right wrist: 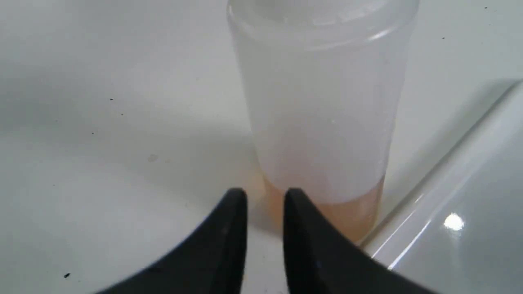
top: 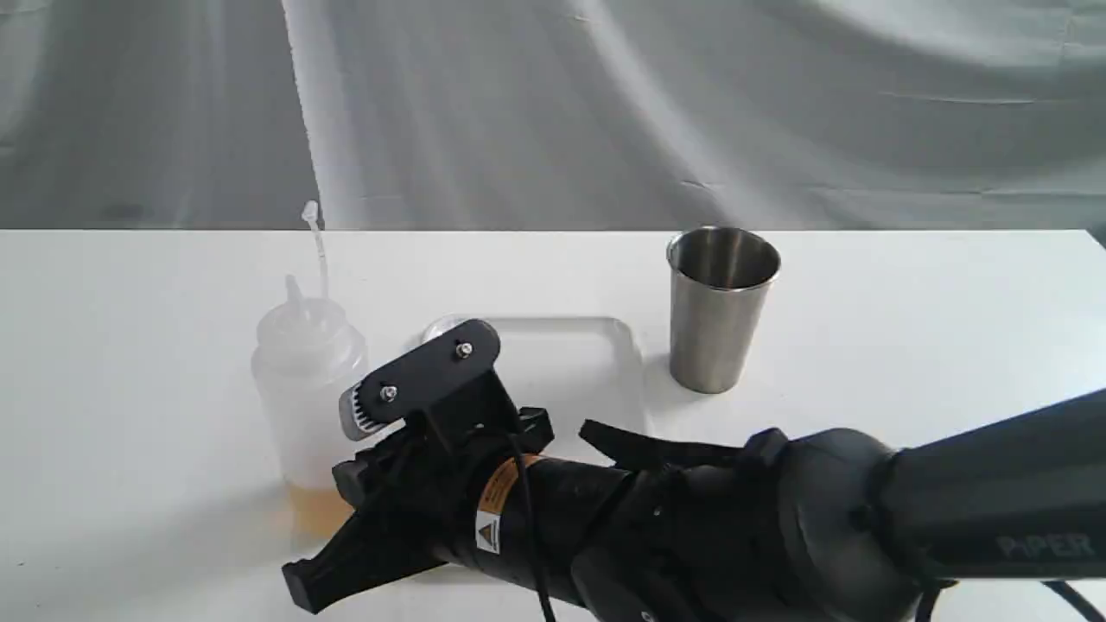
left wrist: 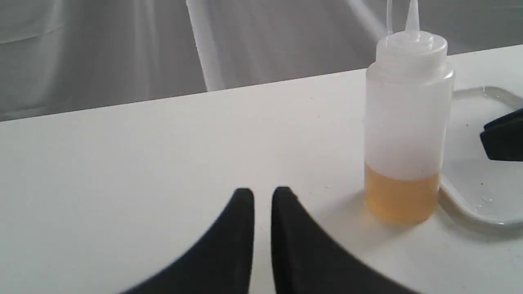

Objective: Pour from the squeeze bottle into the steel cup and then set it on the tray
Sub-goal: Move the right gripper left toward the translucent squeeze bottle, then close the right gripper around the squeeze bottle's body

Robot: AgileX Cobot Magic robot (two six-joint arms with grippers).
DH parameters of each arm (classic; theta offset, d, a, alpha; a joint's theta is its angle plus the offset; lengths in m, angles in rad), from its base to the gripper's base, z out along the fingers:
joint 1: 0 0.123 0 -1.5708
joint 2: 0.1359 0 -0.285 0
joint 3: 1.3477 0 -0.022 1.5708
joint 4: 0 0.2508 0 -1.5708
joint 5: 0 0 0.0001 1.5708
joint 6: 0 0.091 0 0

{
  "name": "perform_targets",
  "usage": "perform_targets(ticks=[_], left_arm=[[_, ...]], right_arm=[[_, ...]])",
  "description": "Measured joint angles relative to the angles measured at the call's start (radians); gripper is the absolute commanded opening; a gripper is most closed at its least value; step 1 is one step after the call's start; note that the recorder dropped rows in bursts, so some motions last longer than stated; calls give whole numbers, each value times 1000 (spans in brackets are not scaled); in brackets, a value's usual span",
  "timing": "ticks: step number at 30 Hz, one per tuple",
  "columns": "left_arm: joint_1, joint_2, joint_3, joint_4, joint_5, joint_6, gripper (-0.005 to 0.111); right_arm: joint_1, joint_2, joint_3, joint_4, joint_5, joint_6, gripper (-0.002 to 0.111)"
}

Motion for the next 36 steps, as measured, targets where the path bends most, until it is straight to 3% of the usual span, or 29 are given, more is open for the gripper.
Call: perform_targets(ticks=[6,10,36], left_arm=[[0,0,0,0,0,0,8],[0,0,0,0,0,0,8],[0,0,0,0,0,0,8]], right_arm=[[4,0,0,0,16,0,80],[10,0,0,15,22,0,97],[12,76,0,172,-13,-160,98]])
